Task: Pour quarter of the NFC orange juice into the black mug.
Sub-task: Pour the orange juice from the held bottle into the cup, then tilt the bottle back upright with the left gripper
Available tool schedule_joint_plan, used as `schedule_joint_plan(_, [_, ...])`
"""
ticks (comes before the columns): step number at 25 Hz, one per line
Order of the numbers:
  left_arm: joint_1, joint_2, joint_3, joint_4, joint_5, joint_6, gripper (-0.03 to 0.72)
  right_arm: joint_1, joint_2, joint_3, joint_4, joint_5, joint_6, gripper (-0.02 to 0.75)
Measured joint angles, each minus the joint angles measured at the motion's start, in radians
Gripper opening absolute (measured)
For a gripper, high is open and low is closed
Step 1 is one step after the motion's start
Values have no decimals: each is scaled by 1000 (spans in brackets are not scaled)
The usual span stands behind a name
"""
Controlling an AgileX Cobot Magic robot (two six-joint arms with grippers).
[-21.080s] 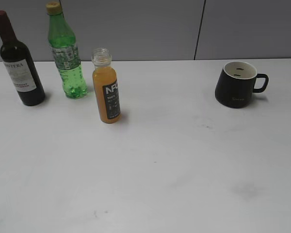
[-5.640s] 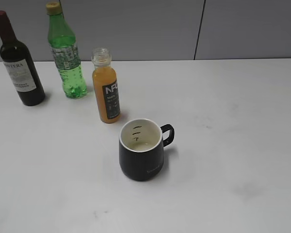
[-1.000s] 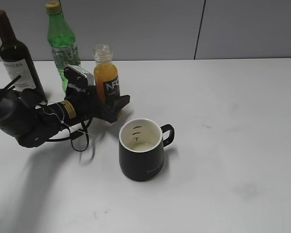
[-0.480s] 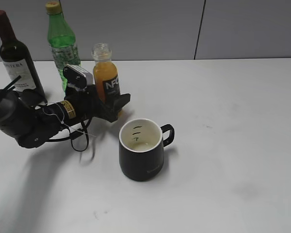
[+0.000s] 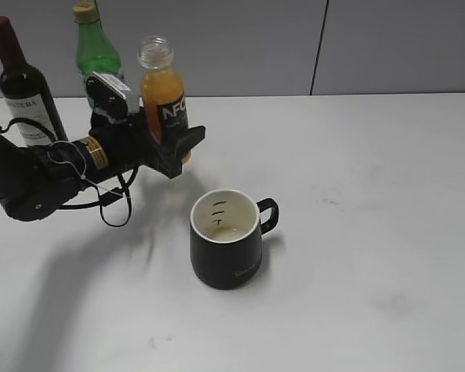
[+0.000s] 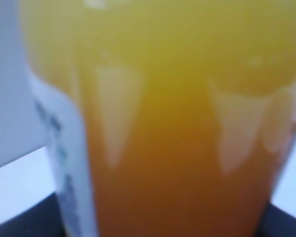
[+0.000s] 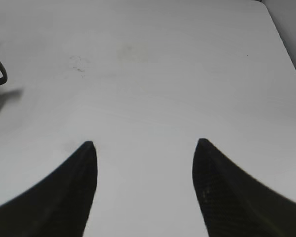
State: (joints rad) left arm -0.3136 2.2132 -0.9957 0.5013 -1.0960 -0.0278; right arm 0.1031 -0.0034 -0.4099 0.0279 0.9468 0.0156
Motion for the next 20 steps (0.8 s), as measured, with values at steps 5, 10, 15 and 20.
schedule_joint_plan(5, [0,-52,68,23,26,83,470,0,0,0,0,0,0,466])
schedule_joint_plan(10, [0,-56,105,25,52,187,470,0,0,0,0,0,0,466])
schedule_joint_plan(15, [2,-56,120,25,54,289,470,0,0,0,0,0,0,466])
schedule_joint_plan(20, [17,-56,122,25,16,367,470,0,0,0,0,0,0,466])
